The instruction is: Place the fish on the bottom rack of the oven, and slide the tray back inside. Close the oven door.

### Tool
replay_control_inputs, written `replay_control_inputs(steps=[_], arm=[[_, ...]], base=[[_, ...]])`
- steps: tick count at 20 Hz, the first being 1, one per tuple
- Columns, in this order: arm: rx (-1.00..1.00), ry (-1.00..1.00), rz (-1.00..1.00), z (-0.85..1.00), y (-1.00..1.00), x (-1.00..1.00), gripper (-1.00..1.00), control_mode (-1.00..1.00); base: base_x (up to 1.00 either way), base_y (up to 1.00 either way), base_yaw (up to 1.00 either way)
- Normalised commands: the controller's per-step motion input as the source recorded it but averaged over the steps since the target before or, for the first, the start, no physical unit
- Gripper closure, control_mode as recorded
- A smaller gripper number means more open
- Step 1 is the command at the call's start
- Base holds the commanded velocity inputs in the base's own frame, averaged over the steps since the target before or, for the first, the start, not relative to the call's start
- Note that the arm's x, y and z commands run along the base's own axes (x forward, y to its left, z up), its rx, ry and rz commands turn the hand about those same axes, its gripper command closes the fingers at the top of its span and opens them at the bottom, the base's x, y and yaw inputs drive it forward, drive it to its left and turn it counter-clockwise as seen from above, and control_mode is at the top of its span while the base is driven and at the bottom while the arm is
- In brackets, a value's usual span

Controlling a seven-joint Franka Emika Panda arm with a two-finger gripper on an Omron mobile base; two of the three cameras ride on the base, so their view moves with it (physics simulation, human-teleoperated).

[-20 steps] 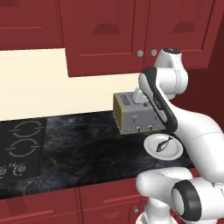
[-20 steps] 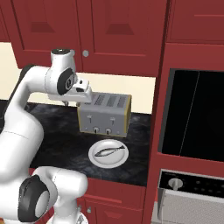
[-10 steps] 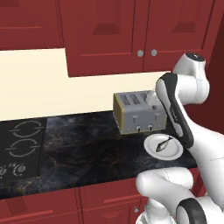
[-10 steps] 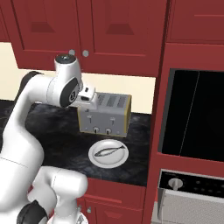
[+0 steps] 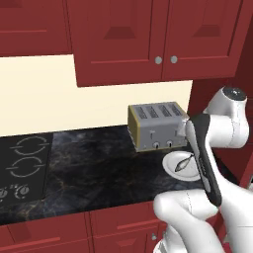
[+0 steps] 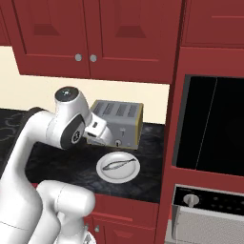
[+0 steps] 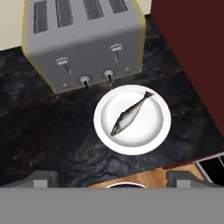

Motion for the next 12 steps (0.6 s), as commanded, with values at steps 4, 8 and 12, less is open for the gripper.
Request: replay_control_inputs(steps=[4, 8, 12], arm=[[0.00, 0.14, -0.50, -0.57, -0.07, 0.00, -1.00, -1.00], [0.02, 0.16, -0.34, -0.33, -0.12, 0.05, -1.00, -1.00], [0.08, 0.25, -0.24, -0.24, -0.04, 0.24, -1.00, -1.00]], base=[[0.00, 0.00, 0.00], [0.00, 0.00, 0.00], [0.00, 0.00, 0.00]])
